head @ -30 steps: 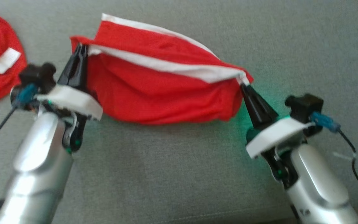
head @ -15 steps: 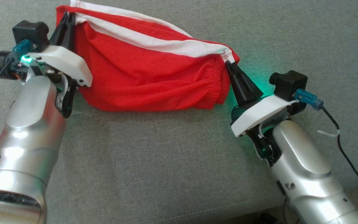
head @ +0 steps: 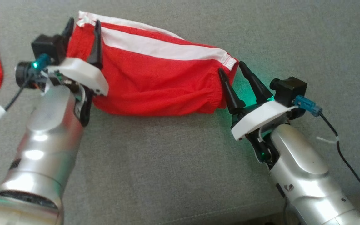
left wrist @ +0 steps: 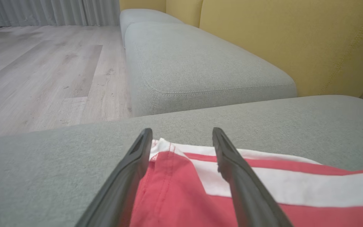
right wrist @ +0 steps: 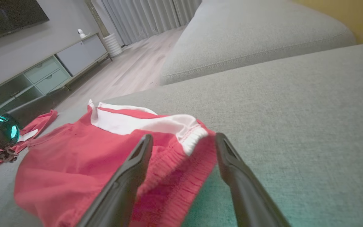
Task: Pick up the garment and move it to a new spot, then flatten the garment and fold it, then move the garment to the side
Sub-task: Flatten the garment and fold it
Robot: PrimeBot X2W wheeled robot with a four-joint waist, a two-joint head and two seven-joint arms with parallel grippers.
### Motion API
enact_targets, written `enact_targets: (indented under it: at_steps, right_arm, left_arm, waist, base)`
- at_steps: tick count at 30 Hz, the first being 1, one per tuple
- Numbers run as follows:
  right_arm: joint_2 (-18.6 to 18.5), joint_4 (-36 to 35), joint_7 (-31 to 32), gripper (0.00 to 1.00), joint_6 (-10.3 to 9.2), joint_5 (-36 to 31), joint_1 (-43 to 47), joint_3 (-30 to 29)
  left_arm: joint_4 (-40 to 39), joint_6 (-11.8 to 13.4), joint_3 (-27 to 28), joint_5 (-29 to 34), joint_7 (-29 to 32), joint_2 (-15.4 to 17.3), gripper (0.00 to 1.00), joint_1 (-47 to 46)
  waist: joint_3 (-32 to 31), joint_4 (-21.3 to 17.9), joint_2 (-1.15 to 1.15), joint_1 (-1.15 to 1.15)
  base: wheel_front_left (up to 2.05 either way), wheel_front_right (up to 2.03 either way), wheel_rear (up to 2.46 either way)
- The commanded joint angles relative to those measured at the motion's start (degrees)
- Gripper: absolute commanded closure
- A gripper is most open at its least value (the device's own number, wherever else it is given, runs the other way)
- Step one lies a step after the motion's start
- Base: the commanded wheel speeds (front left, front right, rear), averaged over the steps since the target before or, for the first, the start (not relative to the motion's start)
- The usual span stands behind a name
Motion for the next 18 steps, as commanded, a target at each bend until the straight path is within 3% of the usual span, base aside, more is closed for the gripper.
enact_targets:
  at_steps: [1, 11, 18]
  right_arm:
    - [1.2, -1.3, -0.9, 0.0, 0.43, -0.6, 0.2, 0.5]
    - [1.1, -3.5, -1.6, 0.0, 0.43, -7.3, 7.5, -6.5]
    - [1.2, -11.5, 2.1, 0.0, 0.43, -11.7, 12.1, -11.1]
  left_arm:
    - [-1.0, -0.2, 0.8, -0.2, -0.8, 1.3, 0.0, 0.1]
    - [1.8, -1.2, 0.0, -1.8, 0.0, 0.7, 0.0, 7.6]
    - [4.3, -0.4, 0.8, -3.0, 2.1, 2.4, 0.0, 7.3]
  waist:
    - [-1.1, 0.7, 0.0, 0.0]
    - [-7.1, 2.8, 0.0, 0.0]
    - [-6.1, 1.5, 0.0, 0.0]
  base:
    - [0.0, 0.0, 0.0]
    - [0.0, 0.0, 0.0]
    - [0.0, 0.0, 0.0]
